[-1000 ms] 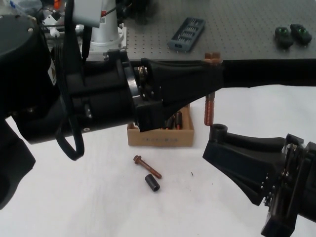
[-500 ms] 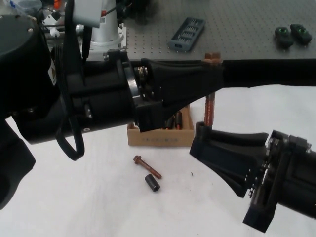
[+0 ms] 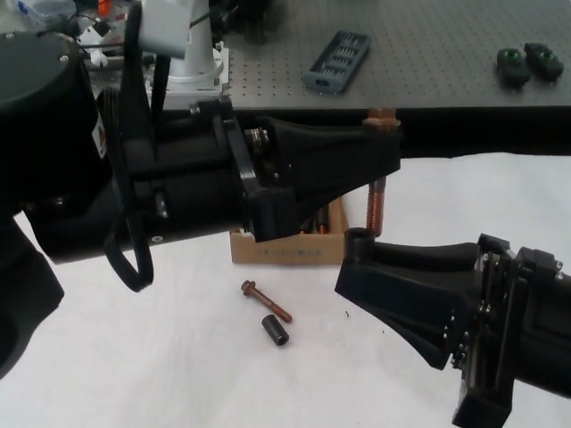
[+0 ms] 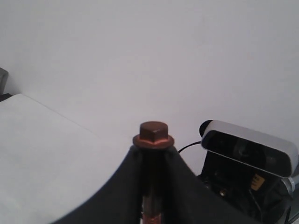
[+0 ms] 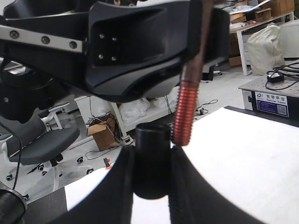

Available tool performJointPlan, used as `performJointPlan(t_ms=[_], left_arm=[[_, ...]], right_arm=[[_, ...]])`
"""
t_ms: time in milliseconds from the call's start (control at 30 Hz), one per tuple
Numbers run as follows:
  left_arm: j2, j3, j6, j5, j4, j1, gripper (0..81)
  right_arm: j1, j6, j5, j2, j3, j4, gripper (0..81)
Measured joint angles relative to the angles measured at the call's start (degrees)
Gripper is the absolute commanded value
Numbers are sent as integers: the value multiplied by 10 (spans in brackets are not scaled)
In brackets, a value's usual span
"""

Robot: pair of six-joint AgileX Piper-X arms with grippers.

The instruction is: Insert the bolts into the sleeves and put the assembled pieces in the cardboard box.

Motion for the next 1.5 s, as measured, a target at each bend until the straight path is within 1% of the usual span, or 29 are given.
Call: performJointPlan(t_ms=[233,433,600,733,1500], left_arm=[[0,0,0,0,0,0,6],[0,0,4,0,0,0,6],[0,0,13,0,0,5,6],[0,0,14,0,-4,7,6],[0,0,14,0,-4,7,6]], right_arm=[[0,0,0,0,0,36,36],[0,0,0,0,0,37,36],[0,0,46,-26,0,47,36],[0,0,56,-35,0,58,36],[0,0,61,-14,-10,51,36]])
